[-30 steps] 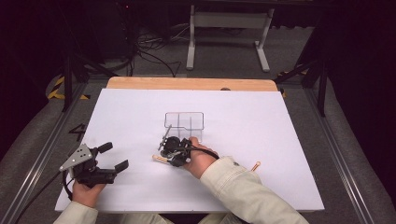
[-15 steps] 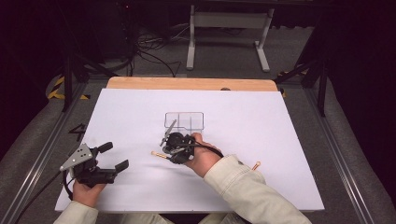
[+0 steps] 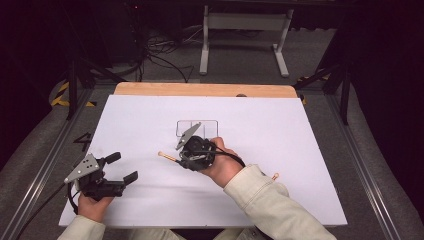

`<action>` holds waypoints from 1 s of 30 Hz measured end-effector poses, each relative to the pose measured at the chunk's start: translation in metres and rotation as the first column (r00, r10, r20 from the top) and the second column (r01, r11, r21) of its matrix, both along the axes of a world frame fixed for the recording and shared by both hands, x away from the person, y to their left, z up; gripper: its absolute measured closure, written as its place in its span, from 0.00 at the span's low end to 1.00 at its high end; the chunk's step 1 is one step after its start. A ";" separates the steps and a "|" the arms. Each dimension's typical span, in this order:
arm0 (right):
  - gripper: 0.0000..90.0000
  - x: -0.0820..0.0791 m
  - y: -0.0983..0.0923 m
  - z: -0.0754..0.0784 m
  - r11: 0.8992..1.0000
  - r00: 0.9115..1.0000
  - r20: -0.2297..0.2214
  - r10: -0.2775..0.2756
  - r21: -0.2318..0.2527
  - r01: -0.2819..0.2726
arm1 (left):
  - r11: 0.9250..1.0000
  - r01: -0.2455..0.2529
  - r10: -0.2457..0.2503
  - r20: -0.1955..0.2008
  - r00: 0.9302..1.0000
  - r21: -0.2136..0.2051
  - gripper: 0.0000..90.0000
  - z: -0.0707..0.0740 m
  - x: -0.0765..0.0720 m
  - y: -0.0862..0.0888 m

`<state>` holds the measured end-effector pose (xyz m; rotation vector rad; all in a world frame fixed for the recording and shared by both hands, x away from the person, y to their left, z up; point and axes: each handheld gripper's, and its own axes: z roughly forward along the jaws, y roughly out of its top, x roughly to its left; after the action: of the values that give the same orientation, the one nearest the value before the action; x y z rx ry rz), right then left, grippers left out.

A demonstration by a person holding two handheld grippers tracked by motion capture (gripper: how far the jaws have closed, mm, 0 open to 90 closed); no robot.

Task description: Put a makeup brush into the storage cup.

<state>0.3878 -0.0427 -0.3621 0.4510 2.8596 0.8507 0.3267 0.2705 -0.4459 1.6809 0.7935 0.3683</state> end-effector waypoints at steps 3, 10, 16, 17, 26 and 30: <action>0.92 -0.002 -0.002 0.004 0.999 1.000 0.018 0.006 0.039 -0.007 | 1.000 0.000 0.000 0.000 1.000 0.000 0.02 0.000 0.000 0.000; 0.92 -0.006 -0.008 0.011 0.992 0.998 0.062 -0.011 0.126 0.003 | 1.000 0.002 -0.002 -0.001 1.000 0.000 0.02 0.000 0.000 0.000; 0.92 -0.009 -0.014 0.018 0.977 0.995 0.089 -0.034 0.210 0.014 | 1.000 0.001 -0.001 -0.002 1.000 -0.003 0.02 0.000 0.000 0.000; 0.92 -0.009 -0.014 0.019 0.975 0.995 0.091 -0.037 0.222 0.016 | 1.000 0.001 -0.001 -0.002 1.000 -0.003 0.02 0.000 0.000 0.000; 0.92 -0.015 -0.019 0.023 0.956 0.988 0.146 -0.053 0.294 0.008 | 1.000 0.001 -0.001 -0.002 1.000 -0.002 0.02 0.000 0.000 0.000; 0.92 -0.018 -0.022 0.026 0.943 0.981 0.178 -0.073 0.334 0.010 | 1.000 0.002 -0.002 -0.001 1.000 -0.003 0.02 0.000 0.000 0.000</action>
<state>0.3699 -0.0650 -0.3366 0.4366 2.5314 1.3002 0.3270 0.2705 -0.4461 1.6793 0.7930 0.3647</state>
